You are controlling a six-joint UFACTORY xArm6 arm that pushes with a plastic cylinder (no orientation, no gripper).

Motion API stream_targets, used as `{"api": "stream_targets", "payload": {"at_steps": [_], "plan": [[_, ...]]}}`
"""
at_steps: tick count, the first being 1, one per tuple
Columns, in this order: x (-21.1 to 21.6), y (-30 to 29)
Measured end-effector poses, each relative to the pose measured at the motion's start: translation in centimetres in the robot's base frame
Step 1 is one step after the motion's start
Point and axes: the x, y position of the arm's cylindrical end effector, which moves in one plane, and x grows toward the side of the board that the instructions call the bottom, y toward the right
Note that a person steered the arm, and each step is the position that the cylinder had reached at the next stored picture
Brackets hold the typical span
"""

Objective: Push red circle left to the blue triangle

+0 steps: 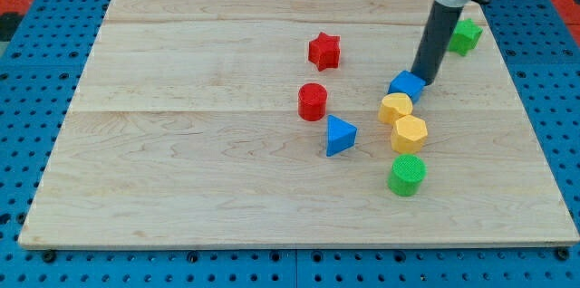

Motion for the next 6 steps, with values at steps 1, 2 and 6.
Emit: {"api": "stream_targets", "payload": {"at_steps": [1, 2, 6], "plan": [[0.0, 0.0], [-0.2, 0.0], [5.2, -8.0]]}}
